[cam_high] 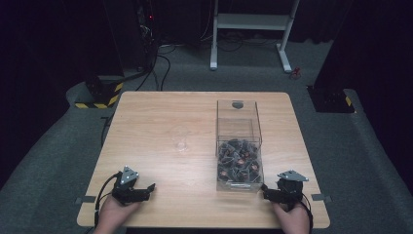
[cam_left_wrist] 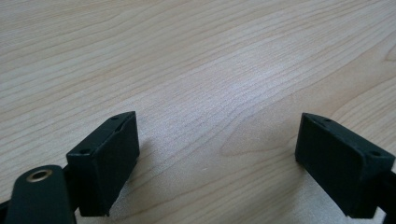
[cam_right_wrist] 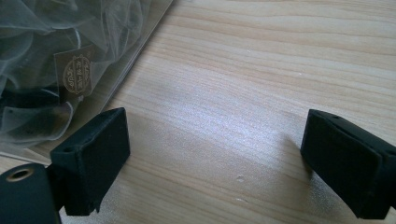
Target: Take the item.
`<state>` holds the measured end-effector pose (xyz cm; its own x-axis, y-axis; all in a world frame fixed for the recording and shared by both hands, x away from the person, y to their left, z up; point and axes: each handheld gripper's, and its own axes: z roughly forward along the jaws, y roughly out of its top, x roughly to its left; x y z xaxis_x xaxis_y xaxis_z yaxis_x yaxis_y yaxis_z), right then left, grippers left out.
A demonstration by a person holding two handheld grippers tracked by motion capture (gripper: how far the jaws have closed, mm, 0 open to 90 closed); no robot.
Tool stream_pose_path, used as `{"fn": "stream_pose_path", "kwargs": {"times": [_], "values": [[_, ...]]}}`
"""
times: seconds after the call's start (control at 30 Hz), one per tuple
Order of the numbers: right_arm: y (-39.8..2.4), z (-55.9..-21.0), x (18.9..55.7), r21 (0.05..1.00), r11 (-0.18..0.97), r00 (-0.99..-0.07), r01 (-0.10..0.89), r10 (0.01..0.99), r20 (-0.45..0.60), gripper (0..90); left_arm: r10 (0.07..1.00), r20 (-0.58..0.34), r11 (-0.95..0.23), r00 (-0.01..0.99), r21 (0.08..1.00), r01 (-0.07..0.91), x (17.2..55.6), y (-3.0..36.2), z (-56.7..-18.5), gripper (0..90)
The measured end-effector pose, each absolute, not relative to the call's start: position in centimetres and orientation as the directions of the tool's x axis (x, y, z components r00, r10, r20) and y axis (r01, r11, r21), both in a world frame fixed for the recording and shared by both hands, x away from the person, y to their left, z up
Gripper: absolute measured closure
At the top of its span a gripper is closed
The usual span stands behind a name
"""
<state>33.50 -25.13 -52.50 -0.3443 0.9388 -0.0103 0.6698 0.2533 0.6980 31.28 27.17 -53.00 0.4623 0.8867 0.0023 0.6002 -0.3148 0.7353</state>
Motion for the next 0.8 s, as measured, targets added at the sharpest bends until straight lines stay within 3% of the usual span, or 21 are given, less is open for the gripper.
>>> {"fn": "stream_pose_path", "kwargs": {"times": [0.8], "values": [[-25.09, -52.50, 33.48, 0.698, 0.249, -0.341, 0.671, 0.940, -0.009, 8.1, 0.890, 0.004, -0.312, 0.457, 0.736, 0.601, 31.21, 27.21, -53.00, 13.9]]}}
